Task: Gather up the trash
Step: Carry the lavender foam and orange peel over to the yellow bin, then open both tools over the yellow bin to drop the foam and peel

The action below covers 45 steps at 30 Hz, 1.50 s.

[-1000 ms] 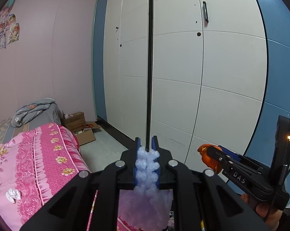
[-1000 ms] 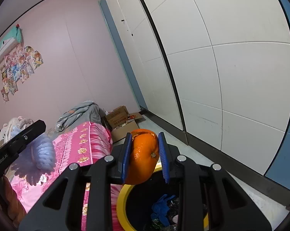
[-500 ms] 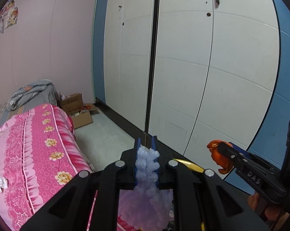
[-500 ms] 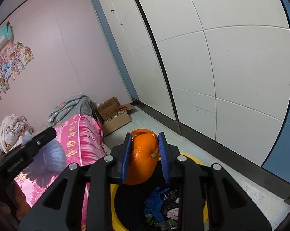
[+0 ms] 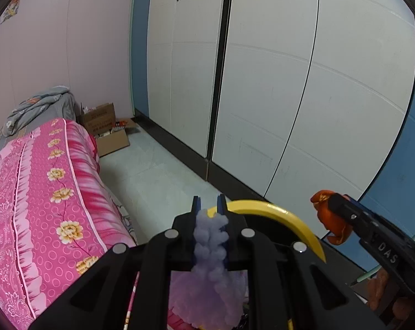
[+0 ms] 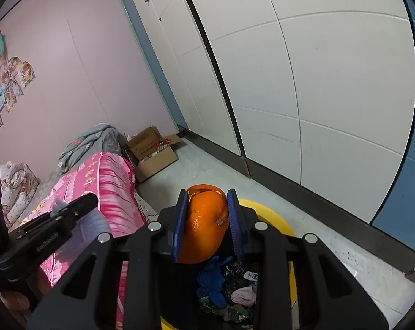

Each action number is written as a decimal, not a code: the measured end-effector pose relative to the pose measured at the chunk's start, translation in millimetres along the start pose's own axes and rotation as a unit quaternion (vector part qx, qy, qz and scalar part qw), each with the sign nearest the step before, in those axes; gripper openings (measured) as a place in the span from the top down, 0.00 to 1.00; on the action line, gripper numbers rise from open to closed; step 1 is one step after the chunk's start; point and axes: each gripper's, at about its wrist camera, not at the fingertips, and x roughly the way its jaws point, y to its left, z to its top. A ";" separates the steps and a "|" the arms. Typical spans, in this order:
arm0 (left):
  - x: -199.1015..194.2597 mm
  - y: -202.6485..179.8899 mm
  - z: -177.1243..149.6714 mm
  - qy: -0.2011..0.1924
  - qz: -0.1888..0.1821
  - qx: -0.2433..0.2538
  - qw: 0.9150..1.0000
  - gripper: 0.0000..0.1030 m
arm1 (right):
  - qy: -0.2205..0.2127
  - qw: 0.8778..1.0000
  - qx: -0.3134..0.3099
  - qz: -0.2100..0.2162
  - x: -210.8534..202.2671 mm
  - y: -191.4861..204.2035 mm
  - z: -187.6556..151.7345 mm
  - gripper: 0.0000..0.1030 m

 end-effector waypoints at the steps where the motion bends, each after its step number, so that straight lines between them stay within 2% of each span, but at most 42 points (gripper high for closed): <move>1: 5.2 0.0 -1.8 0.007 0.000 0.000 1.000 0.89 | 0.003 1.000 0.001 -0.001 2.1 -0.9 -1.3 0.74; 12: 46.6 -2.3 -18.7 0.066 -0.007 -0.009 0.998 0.89 | 0.034 0.999 0.011 -0.012 20.3 -10.5 -11.8 0.73; 18: 65.5 3.3 -26.5 0.108 -0.010 -0.032 0.994 0.88 | 0.052 0.998 0.016 -0.010 30.4 -13.4 -17.0 0.72; 25: 72.1 6.2 -28.0 0.119 -0.014 -0.043 0.992 0.88 | 0.057 0.998 0.017 -0.015 33.6 -16.9 -19.7 0.71; 28: 70.0 6.1 -26.9 0.115 -0.015 -0.046 0.992 0.88 | 0.058 0.998 0.019 -0.020 34.3 -16.8 -20.1 0.68; 31: 64.8 6.3 -24.6 0.109 -0.020 -0.054 0.992 0.79 | 0.048 0.998 0.019 -0.026 30.7 -16.0 -19.8 0.66; 33: 61.4 7.6 -23.6 0.106 -0.024 -0.062 0.992 0.64 | 0.041 0.999 0.021 -0.028 26.6 -15.7 -18.4 0.57; 35: 55.9 9.8 -21.9 0.097 -0.029 -0.072 0.992 0.58 | 0.035 0.999 0.024 -0.026 22.2 -15.2 -17.1 0.55; 39: 47.3 9.9 -18.4 0.084 -0.032 -0.073 0.993 0.53 | 0.026 0.999 0.025 -0.027 16.6 -13.6 -14.9 0.53; 45: 32.6 13.7 -14.2 0.069 -0.032 -0.077 0.994 0.53 | 0.019 0.999 0.025 -0.021 7.5 -11.2 -10.5 0.53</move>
